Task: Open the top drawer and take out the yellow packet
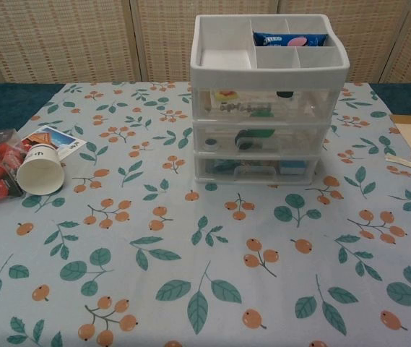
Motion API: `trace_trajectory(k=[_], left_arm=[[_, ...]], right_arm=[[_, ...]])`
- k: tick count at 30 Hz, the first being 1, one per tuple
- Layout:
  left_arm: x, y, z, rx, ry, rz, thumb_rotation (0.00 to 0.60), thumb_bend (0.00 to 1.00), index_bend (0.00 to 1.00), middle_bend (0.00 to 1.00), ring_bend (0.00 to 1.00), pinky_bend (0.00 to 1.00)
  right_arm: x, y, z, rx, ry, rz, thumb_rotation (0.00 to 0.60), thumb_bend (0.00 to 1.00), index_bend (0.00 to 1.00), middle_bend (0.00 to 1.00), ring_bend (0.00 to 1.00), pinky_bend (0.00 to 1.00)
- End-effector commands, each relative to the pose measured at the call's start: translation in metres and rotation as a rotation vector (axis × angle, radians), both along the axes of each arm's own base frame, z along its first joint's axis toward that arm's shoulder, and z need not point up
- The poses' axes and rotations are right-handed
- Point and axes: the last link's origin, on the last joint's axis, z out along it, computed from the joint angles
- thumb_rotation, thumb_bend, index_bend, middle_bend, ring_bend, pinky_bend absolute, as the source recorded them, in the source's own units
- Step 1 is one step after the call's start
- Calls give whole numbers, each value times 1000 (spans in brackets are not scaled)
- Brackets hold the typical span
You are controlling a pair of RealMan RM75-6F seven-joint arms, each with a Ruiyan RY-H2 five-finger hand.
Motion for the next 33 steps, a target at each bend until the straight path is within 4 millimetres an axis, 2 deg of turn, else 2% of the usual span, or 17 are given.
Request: trace_trajectory(k=[1, 5, 12, 15, 22, 28, 33], left_arm=[[1, 1, -1, -4, 0, -1, 600, 187, 63, 62, 27, 74], [2, 1, -1, -4, 1, -8, 600, 187, 63, 62, 27, 74], [4, 3, 0, -1, -4, -19, 600, 187, 65, 62, 31, 74], [5, 3, 1, 0, -5, -22, 600, 187, 65, 62, 31, 74], [5, 6, 1, 1, -3, -25, 600, 187, 65, 62, 30, 74], [7, 7, 0, -7, -1, -29, 600, 187, 66, 62, 30, 74], [5, 4, 1, -3, -2, -22, 600, 187, 66, 62, 30, 74]], right_arm=[[1, 0, -1, 5, -5, 1, 600, 246, 0, 119, 0, 30], [1, -2, -2, 10, -15, 8, 600, 250, 17, 141, 4, 39], [5, -6, -4, 28, -50, 20, 600, 263, 19, 176, 111, 163], [9, -8, -5, 37, -64, 34, 600, 266, 19, 181, 125, 182], [34, -27, -10, 68, -102, 122, 600, 282, 35, 244, 157, 227], [57, -44, -25, 136, -151, 160, 600, 284, 58, 351, 295, 353], [76, -56, -47, 243, -225, 160, 600, 284, 64, 559, 567, 643]])
